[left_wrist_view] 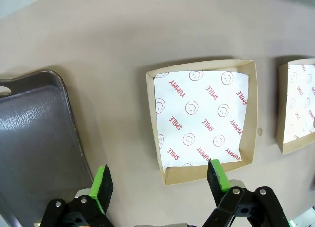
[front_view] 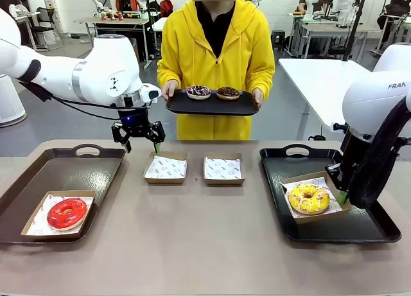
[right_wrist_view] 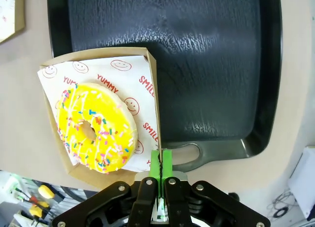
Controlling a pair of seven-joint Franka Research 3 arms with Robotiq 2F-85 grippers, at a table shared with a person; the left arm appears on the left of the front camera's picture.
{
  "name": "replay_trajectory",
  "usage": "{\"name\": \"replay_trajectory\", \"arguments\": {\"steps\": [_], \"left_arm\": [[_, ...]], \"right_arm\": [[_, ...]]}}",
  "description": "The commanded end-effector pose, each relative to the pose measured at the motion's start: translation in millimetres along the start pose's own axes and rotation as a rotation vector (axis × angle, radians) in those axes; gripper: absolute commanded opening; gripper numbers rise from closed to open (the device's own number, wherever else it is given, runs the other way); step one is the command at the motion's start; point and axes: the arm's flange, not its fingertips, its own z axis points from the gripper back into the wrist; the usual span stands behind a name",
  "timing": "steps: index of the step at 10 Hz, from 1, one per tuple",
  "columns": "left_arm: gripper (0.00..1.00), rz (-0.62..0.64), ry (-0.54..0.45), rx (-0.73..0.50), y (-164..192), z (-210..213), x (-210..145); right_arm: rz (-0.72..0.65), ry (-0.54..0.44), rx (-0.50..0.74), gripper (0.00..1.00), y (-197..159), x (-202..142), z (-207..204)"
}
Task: Individually package the donuts and arrange them on the tray.
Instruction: Place the picked Paper togo box on the Handle tray while simultaneously picking up another Paper togo box from the table with the other hand.
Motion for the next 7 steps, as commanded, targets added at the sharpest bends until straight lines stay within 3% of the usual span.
{"name": "replay_trajectory", "arguments": {"steps": [1, 2, 3, 7], "left_arm": [[1.00, 0.042, 0.017, 0.048, -2.0, -4.7, 10.9], [1.00, 0.045, 0.030, 0.076, -2.6, -8.8, 11.5], [1.00, 0.008, 0.008, 0.003, 1.5, -2.1, 2.4], [1.00, 0.008, 0.008, 0.003, 1.5, -2.1, 2.4]], "right_arm": [[0.010, -0.012, 0.027, 0.01, -3.9, 6.8, -10.4], [-0.001, -0.012, 0.033, 0.01, -3.0, 7.6, -10.6], [-0.058, -0.014, 0.049, 0.01, 3.5, 5.1, 0.7], [-0.004, 0.000, 0.003, 0.01, -0.7, 5.2, -7.7]]}}
